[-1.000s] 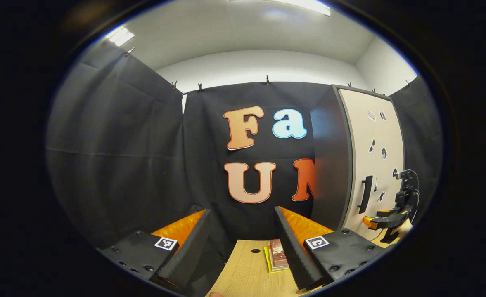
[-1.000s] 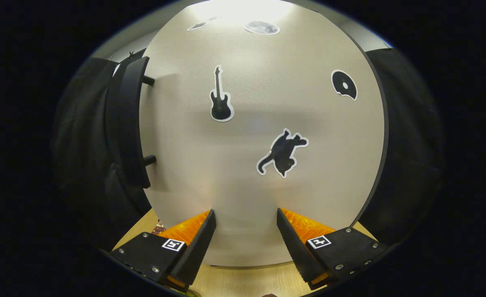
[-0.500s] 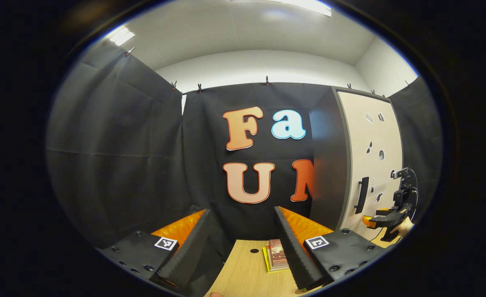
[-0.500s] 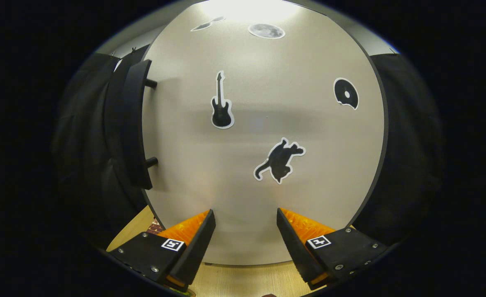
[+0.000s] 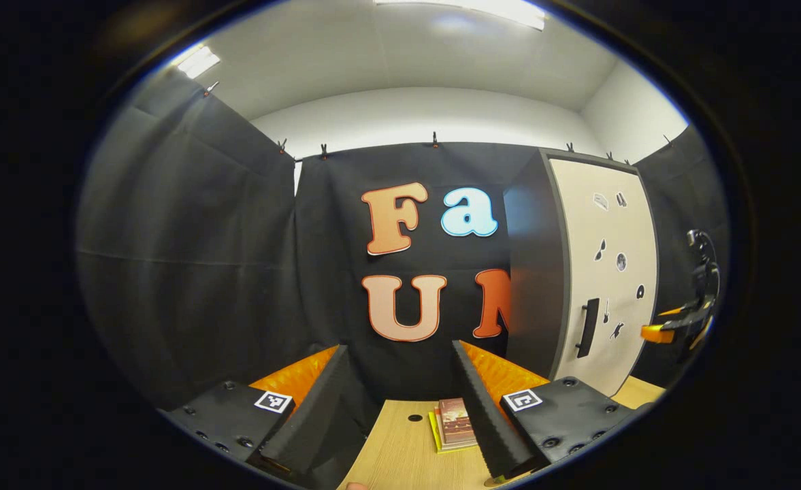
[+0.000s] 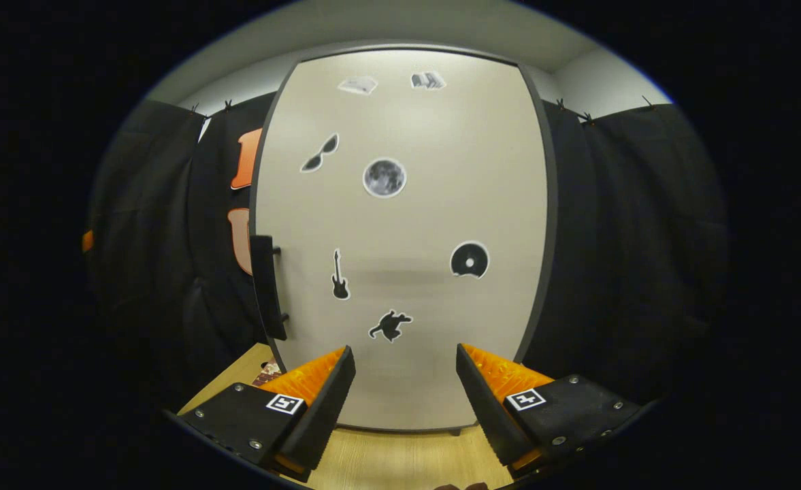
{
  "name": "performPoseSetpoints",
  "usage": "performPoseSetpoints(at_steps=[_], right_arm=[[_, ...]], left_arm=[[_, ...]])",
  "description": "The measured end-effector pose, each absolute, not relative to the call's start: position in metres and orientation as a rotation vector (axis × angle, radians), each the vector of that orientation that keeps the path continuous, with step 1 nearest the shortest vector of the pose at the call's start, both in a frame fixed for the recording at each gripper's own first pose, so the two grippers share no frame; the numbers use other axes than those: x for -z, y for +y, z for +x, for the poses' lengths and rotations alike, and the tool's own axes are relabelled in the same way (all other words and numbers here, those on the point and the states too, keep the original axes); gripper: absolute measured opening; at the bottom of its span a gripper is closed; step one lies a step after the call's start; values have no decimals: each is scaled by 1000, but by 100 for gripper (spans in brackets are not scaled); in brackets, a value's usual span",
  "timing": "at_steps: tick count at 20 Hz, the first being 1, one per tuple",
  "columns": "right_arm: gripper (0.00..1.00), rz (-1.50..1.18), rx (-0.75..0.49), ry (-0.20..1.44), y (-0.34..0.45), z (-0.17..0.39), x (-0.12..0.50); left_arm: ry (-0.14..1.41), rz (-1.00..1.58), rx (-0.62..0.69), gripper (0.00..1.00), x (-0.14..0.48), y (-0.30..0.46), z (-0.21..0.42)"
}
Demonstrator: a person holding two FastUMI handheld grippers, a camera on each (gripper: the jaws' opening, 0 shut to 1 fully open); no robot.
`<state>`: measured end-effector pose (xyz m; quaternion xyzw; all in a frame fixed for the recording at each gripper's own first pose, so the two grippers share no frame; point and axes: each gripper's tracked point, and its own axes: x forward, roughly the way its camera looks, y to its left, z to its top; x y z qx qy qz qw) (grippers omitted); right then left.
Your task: Open the cabinet door with the right hand, grasp the bottle in the cabinet with the left hand and place it on the coaster, then close the cabinet door with the right hand.
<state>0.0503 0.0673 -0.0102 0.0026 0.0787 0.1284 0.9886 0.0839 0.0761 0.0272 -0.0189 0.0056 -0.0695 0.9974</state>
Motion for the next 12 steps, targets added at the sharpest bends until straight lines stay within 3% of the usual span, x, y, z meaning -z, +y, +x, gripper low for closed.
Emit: performPoseSetpoints(at_steps=[12], right_arm=[[92,-39,-128,2,-69,-49,-100]], left_arm=[[-102,15,102,97,-85,84,70]])
